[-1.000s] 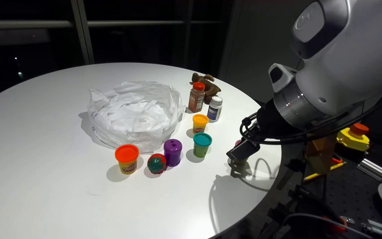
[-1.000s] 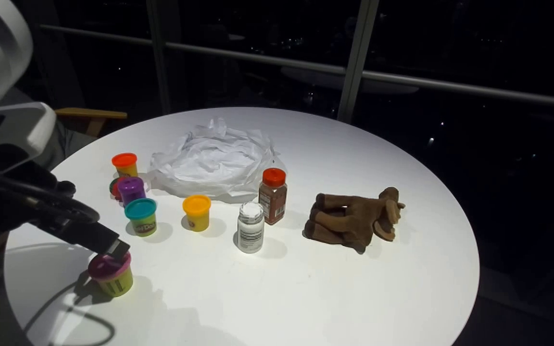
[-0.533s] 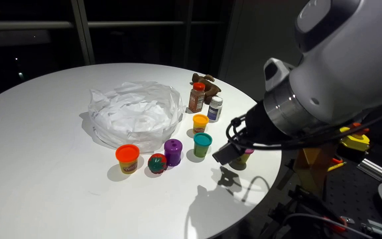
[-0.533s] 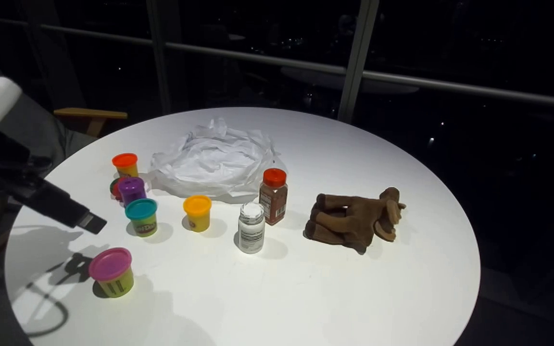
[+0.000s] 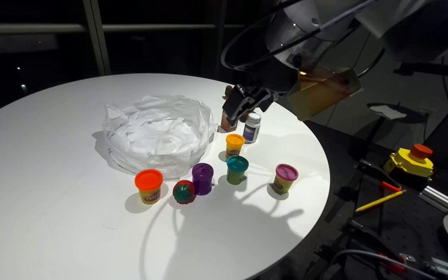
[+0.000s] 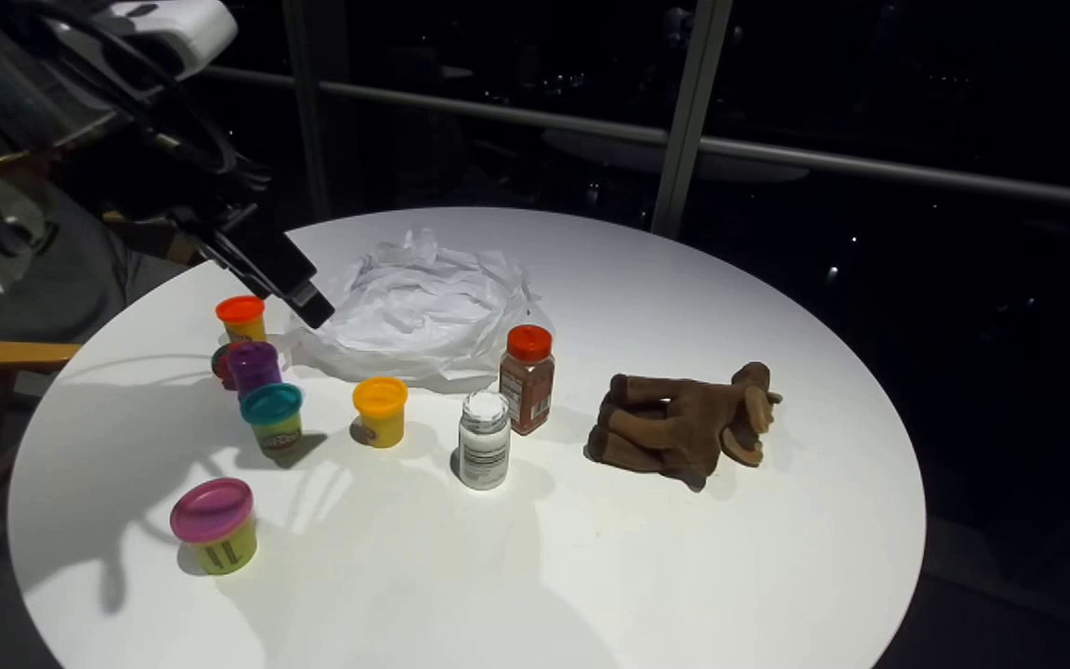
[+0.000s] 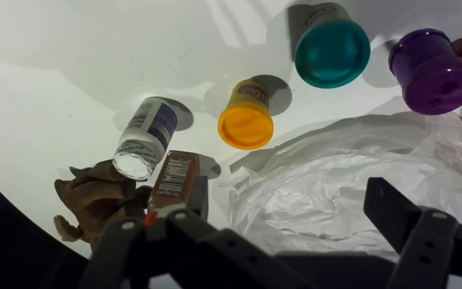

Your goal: Pick the object and the bottles from the plastic bag and put them on the table

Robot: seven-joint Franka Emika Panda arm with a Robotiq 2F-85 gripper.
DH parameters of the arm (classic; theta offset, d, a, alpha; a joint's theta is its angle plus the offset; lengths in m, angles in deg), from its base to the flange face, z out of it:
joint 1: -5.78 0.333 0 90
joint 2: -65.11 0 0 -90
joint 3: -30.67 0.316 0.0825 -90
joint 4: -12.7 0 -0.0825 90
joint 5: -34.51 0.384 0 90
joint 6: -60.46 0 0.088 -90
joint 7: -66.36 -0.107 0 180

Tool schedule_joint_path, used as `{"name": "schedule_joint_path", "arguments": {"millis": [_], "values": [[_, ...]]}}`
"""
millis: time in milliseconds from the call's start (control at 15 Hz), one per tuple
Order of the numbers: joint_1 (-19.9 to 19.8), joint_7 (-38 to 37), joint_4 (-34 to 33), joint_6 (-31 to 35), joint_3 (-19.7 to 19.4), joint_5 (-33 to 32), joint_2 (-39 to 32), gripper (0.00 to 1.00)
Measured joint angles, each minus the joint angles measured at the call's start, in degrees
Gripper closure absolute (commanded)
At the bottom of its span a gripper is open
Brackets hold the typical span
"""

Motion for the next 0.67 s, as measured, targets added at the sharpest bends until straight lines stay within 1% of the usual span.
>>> {"name": "schedule_joint_path", "arguments": {"millis": [200,267,400,467,533,667], "values": [[-0.1,13.8,-1.3,-0.2,0.1,14.9,-2.7,0.00],[-0.6,18.3,-1.8,-0.5,1.0,19.8,-3.4,0.00],[-2.4,27.2,-3.1,-1.7,3.9,29.5,-3.7,0.00],[-2.9,30.5,-4.0,-2.4,5.0,32.8,-3.4,0.00],[-3.0,31.8,-4.6,-2.9,5.6,34.1,-3.1,0.00],[-3.0,32.1,-4.8,-3.3,5.9,34.4,-2.8,0.00]]}}
